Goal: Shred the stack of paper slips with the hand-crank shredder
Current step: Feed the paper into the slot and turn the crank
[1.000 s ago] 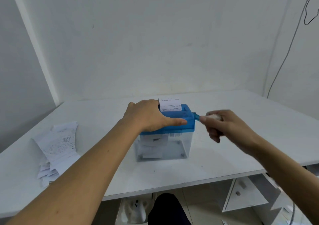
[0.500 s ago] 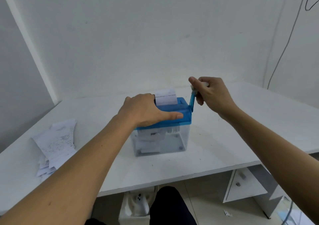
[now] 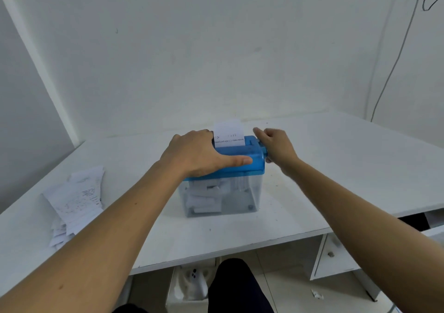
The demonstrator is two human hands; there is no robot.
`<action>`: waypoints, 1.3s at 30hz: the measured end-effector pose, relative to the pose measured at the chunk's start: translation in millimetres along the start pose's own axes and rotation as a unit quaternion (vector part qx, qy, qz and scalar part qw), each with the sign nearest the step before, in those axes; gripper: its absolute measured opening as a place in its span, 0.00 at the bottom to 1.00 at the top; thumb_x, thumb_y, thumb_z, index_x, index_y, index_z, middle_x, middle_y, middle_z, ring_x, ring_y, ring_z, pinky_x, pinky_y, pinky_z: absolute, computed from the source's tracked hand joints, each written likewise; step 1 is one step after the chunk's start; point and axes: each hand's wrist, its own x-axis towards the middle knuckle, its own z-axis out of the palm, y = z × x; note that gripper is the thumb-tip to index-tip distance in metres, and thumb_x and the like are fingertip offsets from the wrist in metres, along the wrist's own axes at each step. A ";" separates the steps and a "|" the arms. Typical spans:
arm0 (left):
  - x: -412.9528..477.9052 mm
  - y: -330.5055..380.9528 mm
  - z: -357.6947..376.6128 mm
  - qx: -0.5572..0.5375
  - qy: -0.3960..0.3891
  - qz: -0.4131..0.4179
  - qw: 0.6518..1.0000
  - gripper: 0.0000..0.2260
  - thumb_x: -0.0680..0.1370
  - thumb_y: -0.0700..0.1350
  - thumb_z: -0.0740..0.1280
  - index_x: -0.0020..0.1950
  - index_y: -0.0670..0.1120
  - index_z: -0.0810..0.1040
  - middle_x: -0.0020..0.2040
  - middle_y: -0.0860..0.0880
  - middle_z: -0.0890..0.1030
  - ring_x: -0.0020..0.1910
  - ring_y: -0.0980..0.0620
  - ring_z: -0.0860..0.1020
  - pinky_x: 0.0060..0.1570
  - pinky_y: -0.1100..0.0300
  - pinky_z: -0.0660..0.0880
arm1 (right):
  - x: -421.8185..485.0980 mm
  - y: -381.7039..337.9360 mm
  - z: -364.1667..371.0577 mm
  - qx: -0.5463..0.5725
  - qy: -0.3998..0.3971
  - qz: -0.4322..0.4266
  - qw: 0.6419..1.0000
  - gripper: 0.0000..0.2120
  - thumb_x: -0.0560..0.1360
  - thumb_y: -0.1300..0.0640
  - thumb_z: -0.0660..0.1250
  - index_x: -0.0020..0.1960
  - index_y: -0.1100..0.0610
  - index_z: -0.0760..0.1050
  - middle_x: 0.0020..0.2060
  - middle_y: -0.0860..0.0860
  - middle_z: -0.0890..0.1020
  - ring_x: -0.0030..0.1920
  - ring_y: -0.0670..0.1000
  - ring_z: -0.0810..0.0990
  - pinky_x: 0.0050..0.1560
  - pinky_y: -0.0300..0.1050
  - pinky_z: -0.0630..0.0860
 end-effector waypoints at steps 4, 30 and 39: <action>-0.1 1.0 1.1 0.014 0.010 -0.006 1.000 0.42 0.59 0.86 0.55 0.61 0.61 0.76 0.54 0.58 0.81 0.49 0.51 0.77 0.52 0.51 0.74 | -13.0 8.6 2.0 -0.031 -0.037 0.046 0.998 0.18 0.83 0.51 0.60 0.44 0.64 0.77 0.31 0.53 0.77 0.28 0.50 0.70 0.28 0.41 0.69; -7.0 8.8 -4.6 0.026 -0.001 -0.043 0.999 0.36 0.60 0.85 0.58 0.50 0.57 0.71 0.50 0.54 0.78 0.50 0.47 0.76 0.54 0.50 0.71 | -84.9 -17.3 -52.8 -0.117 -0.204 0.100 0.967 0.18 0.81 0.55 0.61 0.33 0.58 0.69 0.21 0.48 0.67 0.20 0.45 0.62 0.22 0.37 0.61; -2.2 6.9 -0.4 0.033 0.006 -0.036 0.999 0.43 0.58 0.87 0.54 0.56 0.56 0.76 0.51 0.54 0.80 0.48 0.48 0.77 0.54 0.48 0.74 | -66.2 -52.3 -73.3 0.085 -0.217 0.049 0.971 0.21 0.77 0.46 0.69 0.34 0.53 0.62 0.28 0.49 0.58 0.28 0.49 0.55 0.23 0.38 0.56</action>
